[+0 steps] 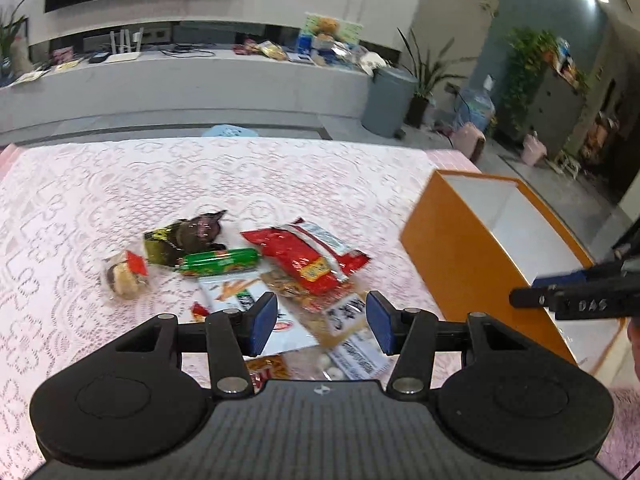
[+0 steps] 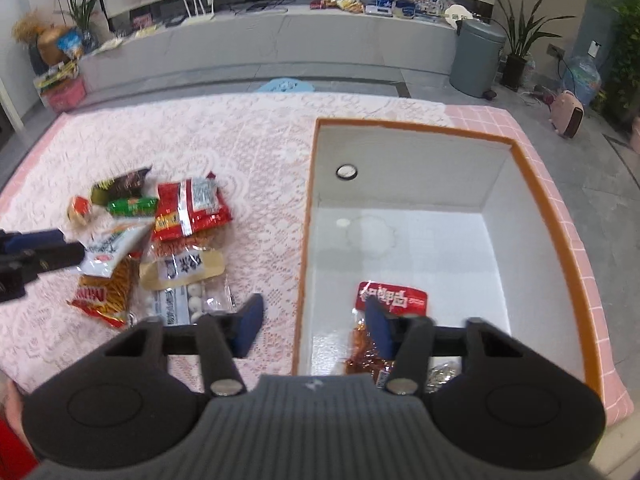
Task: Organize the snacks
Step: 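Move both tools back over the snack pile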
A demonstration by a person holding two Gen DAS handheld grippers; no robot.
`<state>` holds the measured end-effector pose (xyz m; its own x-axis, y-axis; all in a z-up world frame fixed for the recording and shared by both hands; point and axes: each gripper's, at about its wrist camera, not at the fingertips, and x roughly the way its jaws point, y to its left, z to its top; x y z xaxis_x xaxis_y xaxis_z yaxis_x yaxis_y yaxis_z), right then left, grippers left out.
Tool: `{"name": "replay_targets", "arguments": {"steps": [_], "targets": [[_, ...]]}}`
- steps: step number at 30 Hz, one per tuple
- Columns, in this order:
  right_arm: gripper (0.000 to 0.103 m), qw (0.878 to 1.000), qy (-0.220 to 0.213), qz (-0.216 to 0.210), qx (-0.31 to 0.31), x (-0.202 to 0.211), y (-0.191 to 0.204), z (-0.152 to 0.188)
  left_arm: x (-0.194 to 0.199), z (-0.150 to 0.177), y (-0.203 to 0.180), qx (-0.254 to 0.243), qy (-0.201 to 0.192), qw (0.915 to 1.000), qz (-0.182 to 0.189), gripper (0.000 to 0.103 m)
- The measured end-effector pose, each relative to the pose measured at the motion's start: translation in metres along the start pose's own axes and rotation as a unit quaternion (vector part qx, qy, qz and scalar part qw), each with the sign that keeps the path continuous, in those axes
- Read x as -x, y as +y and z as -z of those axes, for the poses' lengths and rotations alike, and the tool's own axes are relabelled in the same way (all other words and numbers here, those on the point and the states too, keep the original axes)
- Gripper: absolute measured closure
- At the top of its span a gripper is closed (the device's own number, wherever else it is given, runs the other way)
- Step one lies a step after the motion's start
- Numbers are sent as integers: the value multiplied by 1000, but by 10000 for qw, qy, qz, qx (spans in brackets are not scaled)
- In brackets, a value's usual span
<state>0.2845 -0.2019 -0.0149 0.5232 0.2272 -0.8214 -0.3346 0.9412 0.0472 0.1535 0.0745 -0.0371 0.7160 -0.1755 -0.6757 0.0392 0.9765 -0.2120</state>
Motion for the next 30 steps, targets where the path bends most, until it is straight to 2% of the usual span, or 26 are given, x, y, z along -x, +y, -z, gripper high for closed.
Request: {"name": "replay_targets", "arguments": {"steps": [1,2,3,4,11,18,22,25,27,28,30], "targets": [[78,10000,58,-17,-12,-3,1,0,1,1,4,22,-44,10000,-15,43],[86,9999,105,-55,-39,-7,3,0,0,1,8,35,-72,10000,-35,43],[101,9999,129,-82,-63,-10,4,-1,0,2,12,53,-100,9999,-41,43],[103,9999,129,-51,-77,-12,5,-2,0,3,17,74,-128,9999,-37,43],[102,9999,44,103,53,-21,17,-20,-4,9,43,127,-208,9997,71,43],[100,9999,7,133,56,-36,38,-46,-7,14,56,32,-99,9998,188,42],[99,9999,-3,62,82,-43,50,-56,-11,20,64,180,-67,9995,242,34],[99,9996,-33,198,219,-48,60,-55,-15,23,71,409,-35,9988,251,27],[98,9983,-95,362,443,-46,67,-53,-18,23,76,602,-9,9977,298,27],[94,9977,-127,419,511,-46,69,-51,-19,24,78,697,36,9971,317,27],[91,9963,-366,509,581,-39,73,-47,-22,23,81,852,164,9956,341,27]]}}
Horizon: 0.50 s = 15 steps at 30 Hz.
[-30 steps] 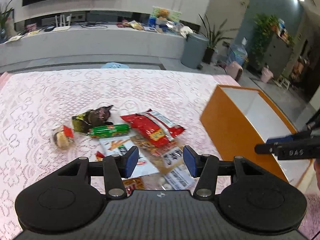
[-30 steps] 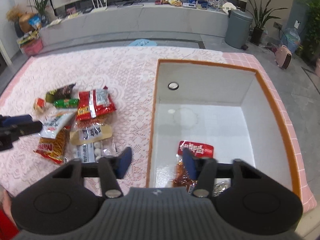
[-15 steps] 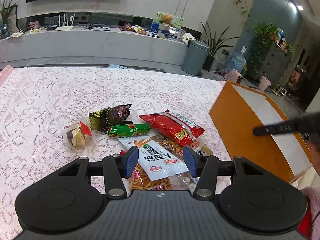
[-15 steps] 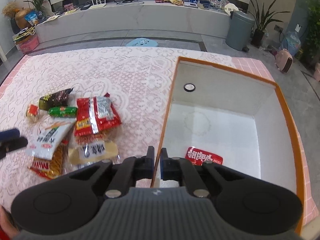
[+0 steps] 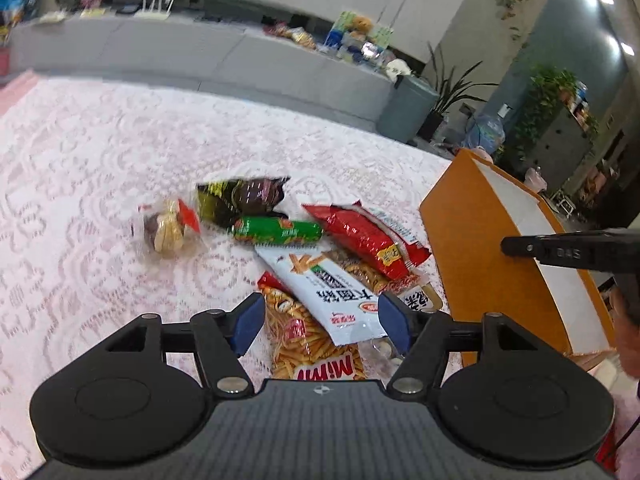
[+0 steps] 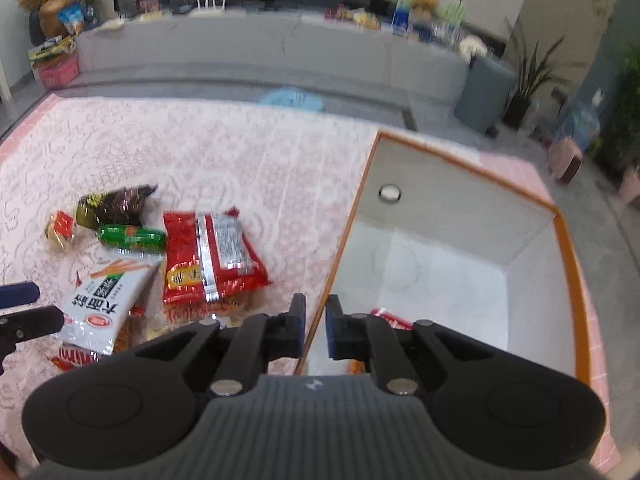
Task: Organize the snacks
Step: 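Move both tools back over the snack pile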
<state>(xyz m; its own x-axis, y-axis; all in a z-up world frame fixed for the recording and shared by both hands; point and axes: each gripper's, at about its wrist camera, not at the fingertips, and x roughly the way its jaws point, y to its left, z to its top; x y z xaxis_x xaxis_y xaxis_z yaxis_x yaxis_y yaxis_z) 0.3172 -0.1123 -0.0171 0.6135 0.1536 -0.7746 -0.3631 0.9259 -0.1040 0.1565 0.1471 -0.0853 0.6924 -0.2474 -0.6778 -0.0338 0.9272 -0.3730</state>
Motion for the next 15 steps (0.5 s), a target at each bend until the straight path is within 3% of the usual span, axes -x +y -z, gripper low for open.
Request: {"name": "replay_targets", "arguments": {"steps": [1,4,5,7,10,13,15], "targets": [[86,9999,-126,79,40,4,3,1,-1,0,1,59,68,10000,12,27],[84,9975,-680,168,135,25,16,4,2,2,1,-6,175,9998,85,27],[83,9963,-852,61,102,32,22,6,3,3,1,-57,197,9997,96,27],[69,9945,-1016,-267,-23,40,33,11,6,6,1,-147,229,9996,46,27],[68,9924,-958,-762,-97,39,56,26,7,10,2,-244,234,9993,-181,27],[68,9908,-751,-1127,-59,25,77,41,5,10,7,-163,307,9992,-183,27],[68,9903,-609,-1241,-152,14,85,47,3,10,7,-175,353,9990,-196,35]]}}
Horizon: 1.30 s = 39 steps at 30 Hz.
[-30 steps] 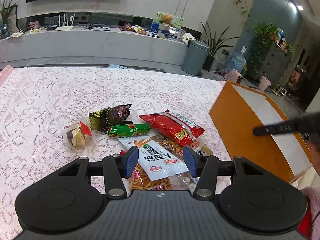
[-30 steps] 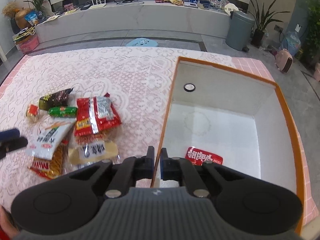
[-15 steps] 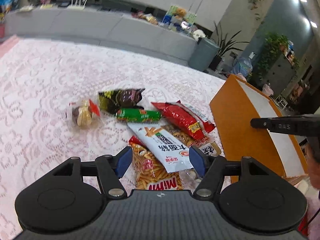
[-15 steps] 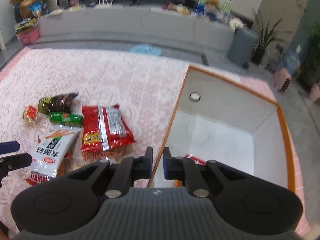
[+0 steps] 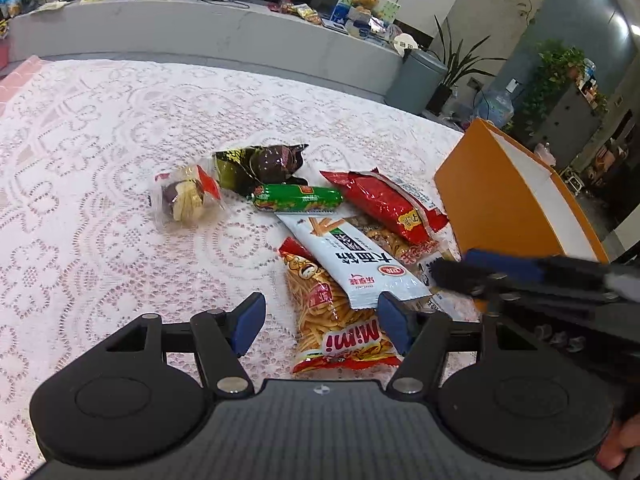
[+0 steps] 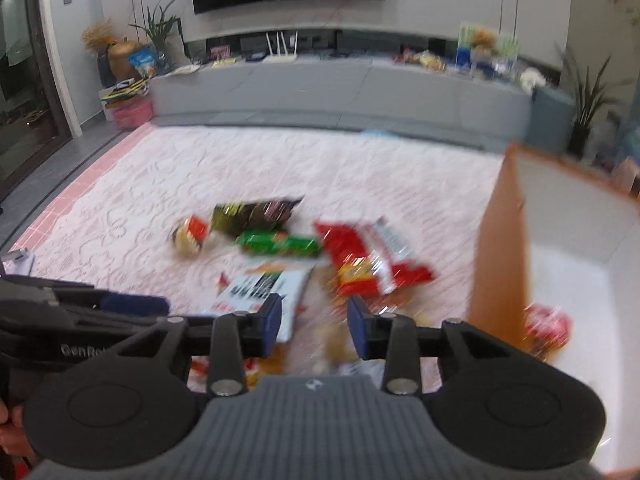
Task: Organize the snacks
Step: 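Move both tools back over the snack pile, then grasp the Mimi snack bag with the left tool while the right tool reaches the white noodle-stick pack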
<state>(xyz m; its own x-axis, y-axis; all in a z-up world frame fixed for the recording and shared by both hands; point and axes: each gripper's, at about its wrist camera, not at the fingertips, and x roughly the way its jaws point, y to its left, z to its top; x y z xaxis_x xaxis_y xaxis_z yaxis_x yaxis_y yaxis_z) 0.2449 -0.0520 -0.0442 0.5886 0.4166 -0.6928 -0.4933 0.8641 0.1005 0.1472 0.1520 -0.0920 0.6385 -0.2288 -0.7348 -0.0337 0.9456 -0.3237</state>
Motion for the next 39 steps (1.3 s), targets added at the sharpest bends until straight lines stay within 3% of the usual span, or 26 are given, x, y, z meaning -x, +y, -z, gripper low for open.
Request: {"name": "replay_targets", "arguments": {"steps": [5,8,19,24,28,32,39], "targets": [[66,9966,348,-291,-693,-31,-9,-3,-3,-2,11,197,-11,9998,-8,33],[52,9933,459,-496,-933,-47,-10,-8,0,-4,23,609,-189,9979,-119,33],[38,9840,612,-999,-1344,-70,-15,-9,-2,-11,45,1282,-351,9900,-464,33],[38,9833,673,-1039,-1331,-78,-11,-14,-10,-11,56,1489,-221,9853,-812,38],[27,9905,747,-823,-806,-81,8,-12,-11,-11,58,1551,-190,9845,-798,38],[28,9895,839,-922,-737,-83,11,-10,-13,-10,54,1417,-117,9871,-732,38],[43,9902,783,-929,-685,-78,9,-8,-12,-9,52,1340,-98,9889,-630,38]]}}
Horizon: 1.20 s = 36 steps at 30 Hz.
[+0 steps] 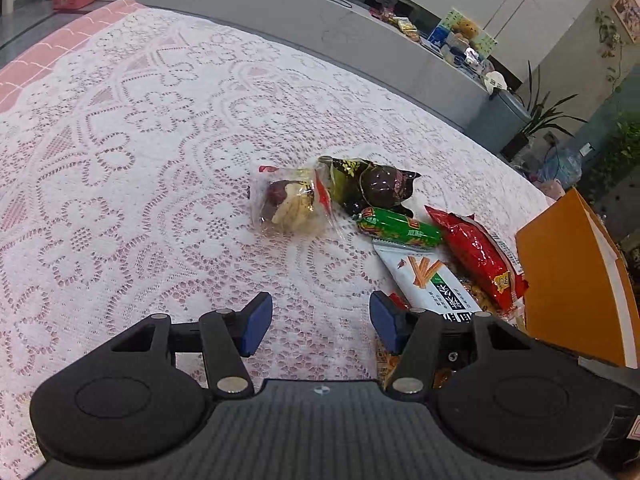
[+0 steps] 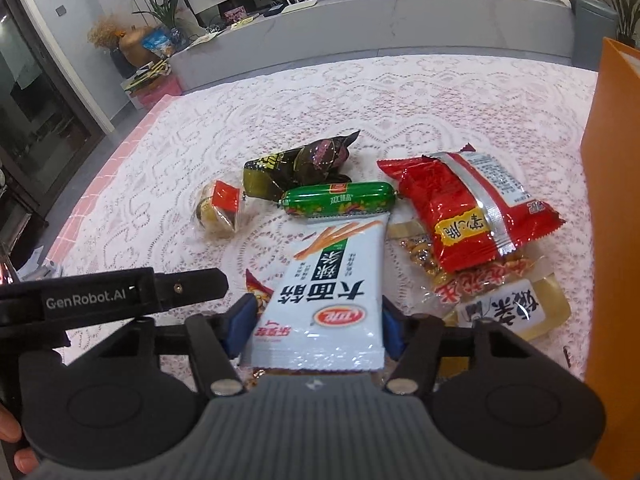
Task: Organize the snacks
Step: 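Grasp the Mimi snack bag with the left tool while the right tool reaches the white noodle-stick pack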
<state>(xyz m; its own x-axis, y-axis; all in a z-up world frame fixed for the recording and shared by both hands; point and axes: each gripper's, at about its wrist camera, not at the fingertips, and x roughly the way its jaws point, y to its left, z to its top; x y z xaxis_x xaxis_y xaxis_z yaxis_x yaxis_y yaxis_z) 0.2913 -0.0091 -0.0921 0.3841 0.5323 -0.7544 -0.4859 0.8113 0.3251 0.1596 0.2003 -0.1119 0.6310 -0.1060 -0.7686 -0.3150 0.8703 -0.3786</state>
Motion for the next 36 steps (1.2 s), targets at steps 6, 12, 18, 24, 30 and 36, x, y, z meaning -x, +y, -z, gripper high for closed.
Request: {"name": "replay_targets", "arguments": {"steps": [6,12,18,24,30,36], "targets": [[46,9999,-136,12,36,16,-2,3,4,0,-6,-217,-40,9995,207,38],[57,9994,-324,30,-134,45,-15,12,7,7,-17,-504,91,9962,700,38],[61,9977,-102,668,98,55,-21,24,3,22,-39,-1197,381,9868,1023,35],[61,9946,-286,930,374,61,-17,28,-7,33,-53,-1564,496,9810,1035,30],[61,9909,-645,1055,524,74,-19,24,-23,38,-61,-1422,569,9841,896,26],[61,9917,-771,934,434,72,-21,20,-30,46,-80,-1782,385,9816,563,21]]}}
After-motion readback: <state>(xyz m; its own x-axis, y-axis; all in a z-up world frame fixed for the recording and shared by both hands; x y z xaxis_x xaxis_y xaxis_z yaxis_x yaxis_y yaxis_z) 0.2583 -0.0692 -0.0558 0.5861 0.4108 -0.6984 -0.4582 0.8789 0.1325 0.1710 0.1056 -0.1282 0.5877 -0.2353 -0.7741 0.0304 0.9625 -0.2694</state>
